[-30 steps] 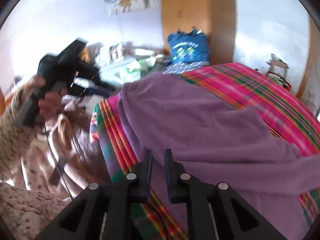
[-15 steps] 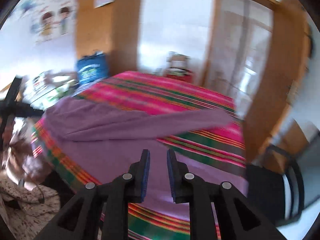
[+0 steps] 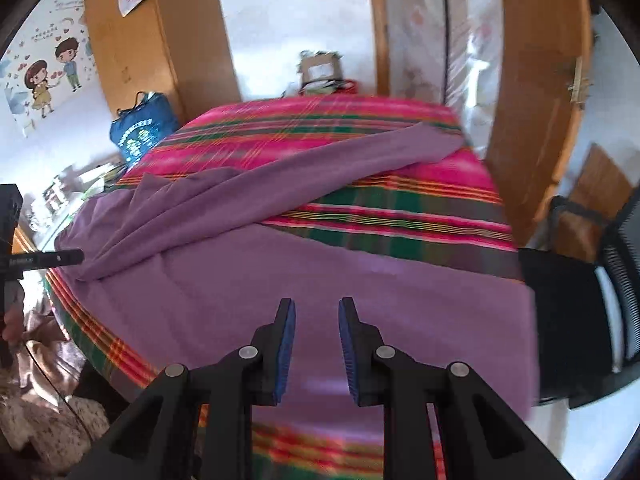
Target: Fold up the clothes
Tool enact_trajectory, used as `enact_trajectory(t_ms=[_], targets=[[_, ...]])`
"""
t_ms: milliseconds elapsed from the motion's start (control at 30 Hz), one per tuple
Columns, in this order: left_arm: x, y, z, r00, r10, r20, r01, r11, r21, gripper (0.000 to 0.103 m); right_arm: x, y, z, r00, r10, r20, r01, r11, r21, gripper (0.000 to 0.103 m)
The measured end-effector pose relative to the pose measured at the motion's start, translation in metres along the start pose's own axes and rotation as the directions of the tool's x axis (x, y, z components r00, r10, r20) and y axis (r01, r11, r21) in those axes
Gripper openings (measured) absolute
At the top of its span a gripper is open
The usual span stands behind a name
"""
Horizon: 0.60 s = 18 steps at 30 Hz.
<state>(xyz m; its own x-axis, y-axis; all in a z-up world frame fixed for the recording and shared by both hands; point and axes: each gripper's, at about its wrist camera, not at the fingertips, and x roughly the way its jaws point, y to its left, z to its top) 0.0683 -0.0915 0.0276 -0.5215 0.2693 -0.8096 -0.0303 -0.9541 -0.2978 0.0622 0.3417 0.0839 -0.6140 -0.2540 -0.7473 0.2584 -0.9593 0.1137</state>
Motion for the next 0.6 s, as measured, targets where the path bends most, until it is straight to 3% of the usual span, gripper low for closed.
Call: enact_trajectory(t_ms=[100, 233, 600], targets=[[0.010, -0.007, 0.004, 1.000, 0.029, -0.007, -0.029, 0.999, 0.038, 0.037, 0.022, 0.008, 0.022, 0.999, 0.042, 0.006, -0.042, 0.999, -0.007, 0.023], [0.017, -0.008, 0.008, 0.999, 0.040, 0.002, -0.040, 0.998, 0.047, 0.037, 0.044, 0.017, 0.055, 0.999, 0.040, 0.004, -0.040, 0.999, -0.006, 0.023], [0.034, -0.012, 0.023, 1.000, 0.007, 0.016, -0.008, 0.996, 0.092, 0.037, 0.119, 0.028, 0.107, 0.996, 0.063, -0.068, -0.061, 0.998, 0.031, 0.023]])
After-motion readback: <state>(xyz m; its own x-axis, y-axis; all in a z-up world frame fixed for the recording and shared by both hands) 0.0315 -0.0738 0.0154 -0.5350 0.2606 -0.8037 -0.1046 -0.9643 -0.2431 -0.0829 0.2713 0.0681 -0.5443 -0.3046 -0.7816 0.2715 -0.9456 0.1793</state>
